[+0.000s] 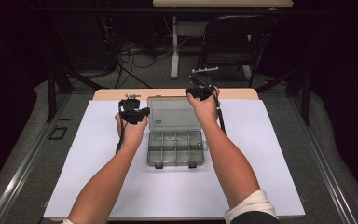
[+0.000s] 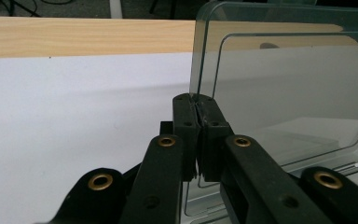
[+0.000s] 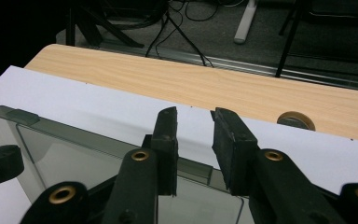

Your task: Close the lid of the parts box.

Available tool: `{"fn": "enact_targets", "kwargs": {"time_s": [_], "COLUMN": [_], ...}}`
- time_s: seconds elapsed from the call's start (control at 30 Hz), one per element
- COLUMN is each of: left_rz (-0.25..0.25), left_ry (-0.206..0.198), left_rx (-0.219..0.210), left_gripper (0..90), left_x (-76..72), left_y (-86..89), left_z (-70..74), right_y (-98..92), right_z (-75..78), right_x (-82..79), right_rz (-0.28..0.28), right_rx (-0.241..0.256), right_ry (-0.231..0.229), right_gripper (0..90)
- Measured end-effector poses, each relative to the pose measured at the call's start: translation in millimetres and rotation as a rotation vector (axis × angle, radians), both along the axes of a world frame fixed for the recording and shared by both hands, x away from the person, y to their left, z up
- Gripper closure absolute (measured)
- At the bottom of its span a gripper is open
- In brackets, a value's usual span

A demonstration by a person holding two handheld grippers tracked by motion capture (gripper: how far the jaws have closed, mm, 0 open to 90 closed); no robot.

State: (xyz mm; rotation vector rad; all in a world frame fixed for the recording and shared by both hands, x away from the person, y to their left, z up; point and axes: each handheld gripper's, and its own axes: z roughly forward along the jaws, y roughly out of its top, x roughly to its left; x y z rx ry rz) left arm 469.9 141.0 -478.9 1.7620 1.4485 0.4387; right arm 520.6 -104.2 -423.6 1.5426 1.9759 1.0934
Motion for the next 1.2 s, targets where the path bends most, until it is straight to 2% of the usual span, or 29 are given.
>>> {"fn": "enact_targets", "kwargs": {"time_s": [0.33, 0.4, 0.47, 0.57, 0.6, 0.7, 0.73, 0.77, 0.87, 1.0, 1.03, 1.07, 1.2], "left_rz": [-0.007, -0.02, -0.033, -0.048, -0.054, -0.049, -0.052, -0.052, -0.057, -0.056, -0.056, -0.058, -0.075], "left_ry": [0.004, 0.006, 0.007, -0.002, -0.018, -0.023, -0.034, -0.034, -0.031, -0.036, -0.036, -0.029, -0.02], "left_rx": [-0.009, -0.028, -0.053, -0.06, -0.063, -0.062, -0.065, -0.065, -0.051, -0.038, -0.038, -0.037, -0.03], "left_gripper": [87.3, 86.3, 80.7, 78.2, 77.0, 75.8, 75.3, 75.3, 76.2, 78.0, 78.1, 78.2, 78.1], "left_x": [-0.9, -0.7, -1.1, -2.2, -3.7, -4.7, -5.4, -5.4, -2.8, 2.0, 2.0, 6.2, 14.3], "left_y": [1.2, 3.4, 5.7, 7.8, 10.8, 13.8, 16.9, 16.9, 19.6, 17.2, 17.2, 14.5, 4.4], "left_z": [0.2, 1.2, 3.4, 7.3, 12.6, 18.8, 25.7, 25.7, 39.1, 55.1, 55.1, 63.0, 74.9], "right_y": [2.9, 2.5, 2.5, 2.7, 2.5, 2.1, 1.6, 1.6, 0.8, 0.0, -0.3, -0.5, -1.6], "right_z": [-2.1, -1.6, -1.3, -1.1, -0.8, -0.9, -0.7, -0.7, 0.1, 1.5, 1.9, 2.0, 2.7], "right_x": [0.0, -0.7, -1.5, -2.0, -2.5, -3.0, -4.1, -4.1, -7.3, -11.1, -12.2, -13.1, -16.8], "right_rz": [0.006, 0.009, 0.013, 0.018, 0.019, 0.02, 0.02, 0.02, 0.023, 0.031, 0.034, 0.036, 0.041], "right_rx": [-0.009, -0.002, -0.001, -0.006, -0.004, 0.001, 0.002, 0.002, 0.008, 0.009, 0.009, 0.01, 0.017], "right_ry": [0.002, 0.001, -0.001, -0.007, -0.006, -0.008, -0.012, -0.012, -0.016, -0.022, -0.024, -0.026, -0.033], "right_gripper": [71.2, 72.9, 73.1, 73.2, 73.2, 73.3, 73.3, 73.3, 73.5, 73.6, 73.6, 73.7, 73.8]}}
